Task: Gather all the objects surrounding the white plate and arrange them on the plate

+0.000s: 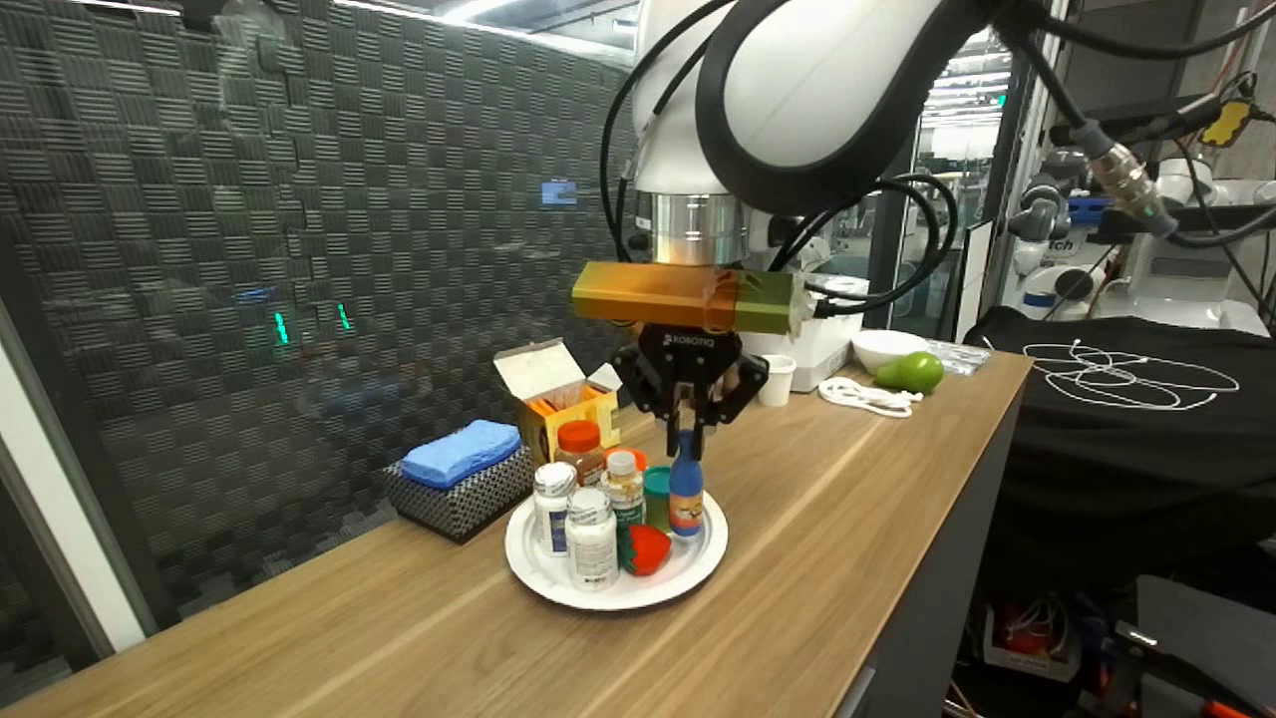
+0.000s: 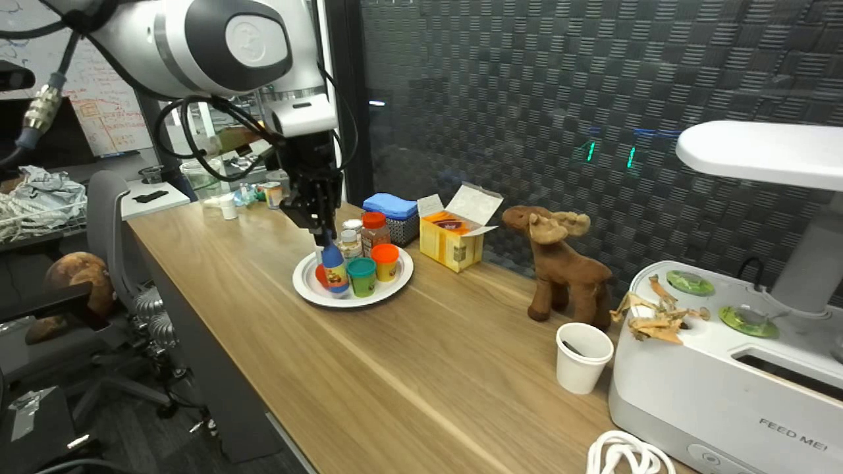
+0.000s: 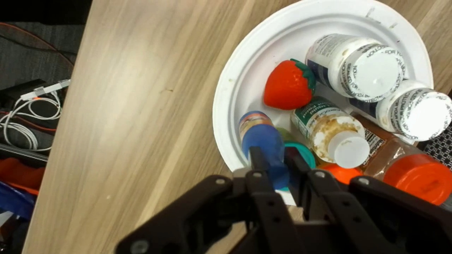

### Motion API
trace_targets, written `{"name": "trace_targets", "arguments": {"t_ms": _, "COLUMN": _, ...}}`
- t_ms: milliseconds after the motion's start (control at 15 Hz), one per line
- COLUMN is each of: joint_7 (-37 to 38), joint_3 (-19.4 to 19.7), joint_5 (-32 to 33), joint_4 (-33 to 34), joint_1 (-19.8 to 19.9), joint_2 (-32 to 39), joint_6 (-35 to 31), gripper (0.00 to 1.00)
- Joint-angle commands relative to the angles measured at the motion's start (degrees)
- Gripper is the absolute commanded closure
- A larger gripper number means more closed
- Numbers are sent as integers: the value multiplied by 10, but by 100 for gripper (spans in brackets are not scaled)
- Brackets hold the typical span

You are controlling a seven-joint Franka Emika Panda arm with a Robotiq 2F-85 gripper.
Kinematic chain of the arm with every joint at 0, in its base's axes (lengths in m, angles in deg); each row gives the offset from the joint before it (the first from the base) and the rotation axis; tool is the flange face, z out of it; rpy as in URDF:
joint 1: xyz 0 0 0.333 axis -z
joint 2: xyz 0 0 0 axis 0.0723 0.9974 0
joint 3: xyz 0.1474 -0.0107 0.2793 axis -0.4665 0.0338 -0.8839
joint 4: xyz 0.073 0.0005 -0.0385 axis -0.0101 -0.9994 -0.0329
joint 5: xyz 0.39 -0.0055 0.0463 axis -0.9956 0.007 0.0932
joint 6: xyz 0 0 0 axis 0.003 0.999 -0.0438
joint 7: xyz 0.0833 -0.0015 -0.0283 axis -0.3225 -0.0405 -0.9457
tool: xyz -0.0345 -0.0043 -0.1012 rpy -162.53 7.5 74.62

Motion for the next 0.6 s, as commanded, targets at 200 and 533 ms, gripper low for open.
{"name": "trace_targets", "arguments": {"t_ms": 200, "joint_7": -37, "joint_3": 6, "joint_5": -41, "joint_4": 24, "joint_1": -8, "joint_2": 38, "joint_6": -25, "gripper": 95}}
{"name": "trace_targets", "arguments": {"t_ms": 533, "joint_7": -52, "joint_3": 8, "joint_5": -62, "joint_4": 27, "joint_1": -8, "joint_2": 45, "joint_6": -28, "gripper": 95}}
